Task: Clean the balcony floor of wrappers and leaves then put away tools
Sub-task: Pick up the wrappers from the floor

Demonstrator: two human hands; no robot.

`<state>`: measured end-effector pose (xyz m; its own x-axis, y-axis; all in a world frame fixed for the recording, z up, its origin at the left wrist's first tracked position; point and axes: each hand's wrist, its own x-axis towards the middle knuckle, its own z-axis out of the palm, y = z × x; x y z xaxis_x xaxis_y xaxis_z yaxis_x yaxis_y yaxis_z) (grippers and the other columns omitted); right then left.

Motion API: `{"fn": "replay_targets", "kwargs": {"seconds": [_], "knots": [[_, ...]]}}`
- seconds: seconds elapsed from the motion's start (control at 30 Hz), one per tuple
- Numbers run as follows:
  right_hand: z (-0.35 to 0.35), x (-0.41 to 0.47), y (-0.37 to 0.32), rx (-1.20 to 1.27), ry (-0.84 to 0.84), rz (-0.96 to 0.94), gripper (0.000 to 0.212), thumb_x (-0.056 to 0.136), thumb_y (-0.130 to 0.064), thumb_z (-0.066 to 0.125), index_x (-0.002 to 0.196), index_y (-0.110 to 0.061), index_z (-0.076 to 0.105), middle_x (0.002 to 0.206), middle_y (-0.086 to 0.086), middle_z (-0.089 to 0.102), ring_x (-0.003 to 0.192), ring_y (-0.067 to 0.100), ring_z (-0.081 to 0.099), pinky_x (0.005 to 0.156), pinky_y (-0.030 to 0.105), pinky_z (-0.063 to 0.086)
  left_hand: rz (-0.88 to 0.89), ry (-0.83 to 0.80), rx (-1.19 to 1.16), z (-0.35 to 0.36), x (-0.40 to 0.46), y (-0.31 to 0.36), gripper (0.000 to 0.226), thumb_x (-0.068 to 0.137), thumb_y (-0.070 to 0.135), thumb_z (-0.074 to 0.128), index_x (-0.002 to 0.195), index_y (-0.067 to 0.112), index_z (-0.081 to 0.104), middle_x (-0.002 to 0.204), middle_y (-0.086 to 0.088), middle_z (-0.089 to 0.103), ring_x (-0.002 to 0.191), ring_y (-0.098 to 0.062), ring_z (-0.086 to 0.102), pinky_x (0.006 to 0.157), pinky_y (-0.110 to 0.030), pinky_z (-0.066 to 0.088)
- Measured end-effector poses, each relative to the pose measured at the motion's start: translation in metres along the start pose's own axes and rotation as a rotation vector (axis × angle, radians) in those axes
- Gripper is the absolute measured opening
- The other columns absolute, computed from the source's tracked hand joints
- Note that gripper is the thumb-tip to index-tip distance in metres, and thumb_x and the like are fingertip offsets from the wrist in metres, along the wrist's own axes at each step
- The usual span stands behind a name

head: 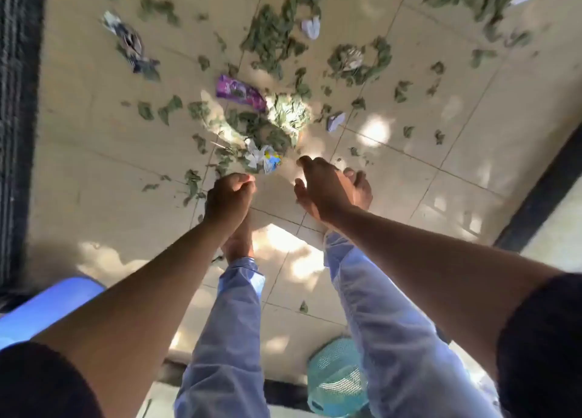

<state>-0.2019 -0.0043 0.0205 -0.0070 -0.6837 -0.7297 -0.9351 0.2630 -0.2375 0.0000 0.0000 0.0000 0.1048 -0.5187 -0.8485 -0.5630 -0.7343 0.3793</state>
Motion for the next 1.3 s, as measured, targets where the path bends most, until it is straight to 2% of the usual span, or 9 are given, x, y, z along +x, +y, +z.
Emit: {"fn": "replay_targets", "kwargs": {"seconds": [0.1,0.23,0.43,0.6,0.8,0.93,1.1,1.23,1.3], "knots": [[0.043,0.033,-0.001,0.212,0.016,0.061,0.031,0.094,-0.028,0.057,0.123,-0.016,0.059,0.11,0.013,0.065,0.103,0.036,0.063,0.083,0.042,0.053,-0.059,0.028,-0.082,-0.001,0.014,-0.004,0.025,0.077,0.048,0.053,0.085,0.035,0.072,0.099,0.003,0.078,0.099,-0.029,0.073,0.093,-0.051,0.058],[0.08,0.068,-0.021,0.448,0.072,0.319,0.023,0.092,-0.031,0.06,0.114,-0.025,0.063,0.106,0.0,0.071,0.098,0.025,0.065,0.077,0.03,0.048,-0.135,0.014,-0.194,0.002,0.033,-0.023,0.027,0.101,0.019,0.051,0.118,0.012,0.071,0.098,0.0,0.076,0.089,-0.022,0.073,0.082,-0.035,0.059],[0.116,0.107,-0.047,0.485,0.117,0.466,0.064,0.092,-0.044,0.068,0.143,-0.014,0.043,0.125,0.011,0.063,0.113,0.033,0.062,0.09,0.039,0.051,-0.243,-0.043,-0.281,0.006,0.054,-0.054,0.031,0.104,0.023,0.048,0.126,0.012,0.067,0.108,-0.002,0.075,0.098,-0.016,0.072,0.09,-0.037,0.056],[0.124,0.123,-0.047,0.402,0.118,0.513,0.061,0.092,-0.042,0.072,0.14,-0.018,0.043,0.129,0.008,0.06,0.109,0.032,0.065,0.082,0.037,0.05,-0.283,-0.05,-0.322,0.006,0.059,-0.051,0.032,0.103,0.025,0.049,0.127,0.012,0.067,0.11,-0.003,0.075,0.103,-0.022,0.072,0.089,-0.037,0.058],[0.121,0.12,-0.04,0.402,0.054,0.572,0.037,0.096,-0.044,0.063,0.129,-0.029,0.052,0.117,0.0,0.064,0.099,0.021,0.059,0.08,0.03,0.045,-0.29,-0.057,-0.372,0.003,0.057,-0.033,0.03,0.104,0.026,0.049,0.124,0.011,0.067,0.112,-0.005,0.075,0.101,-0.021,0.072,0.085,-0.034,0.058],[0.113,0.102,-0.027,0.581,0.126,0.651,0.007,0.087,-0.024,0.064,0.089,-0.027,0.058,0.092,-0.006,0.064,0.082,0.016,0.059,0.081,0.031,0.053,-0.312,-0.079,-0.391,0.004,0.051,-0.023,0.033,0.105,0.026,0.048,0.127,0.01,0.066,0.113,-0.005,0.075,0.099,-0.019,0.072,0.08,-0.03,0.058],[0.113,0.078,-0.011,0.757,0.13,0.682,0.02,0.07,-0.029,0.067,0.081,-0.042,0.056,0.071,-0.006,0.065,0.069,0.022,0.07,0.066,0.05,0.063,-0.325,-0.102,-0.402,0.011,0.049,-0.01,0.034,0.106,0.028,0.047,0.128,0.01,0.066,0.107,-0.003,0.076,0.098,-0.019,0.073,0.092,-0.039,0.059],[0.111,0.075,-0.003,0.666,0.121,0.685,0.024,0.077,-0.039,0.073,0.083,-0.031,0.052,0.077,-0.013,0.053,0.075,0.02,0.068,0.07,0.045,0.061,-0.3,-0.136,-0.376,0.016,0.047,-0.001,0.034,0.108,0.03,0.046,0.129,0.012,0.065,0.107,-0.001,0.076,0.098,-0.02,0.073,0.092,-0.041,0.058],[0.114,0.083,-0.009,0.696,0.087,0.76,0.031,0.075,-0.047,0.073,0.085,-0.028,0.051,0.081,-0.008,0.061,0.073,0.023,0.07,0.067,0.047,0.063,-0.278,-0.142,-0.348,0.017,0.048,0.0,0.034,0.108,0.03,0.046,0.13,0.012,0.065,0.106,-0.001,0.077,0.099,-0.02,0.073,0.093,-0.042,0.058]]}}
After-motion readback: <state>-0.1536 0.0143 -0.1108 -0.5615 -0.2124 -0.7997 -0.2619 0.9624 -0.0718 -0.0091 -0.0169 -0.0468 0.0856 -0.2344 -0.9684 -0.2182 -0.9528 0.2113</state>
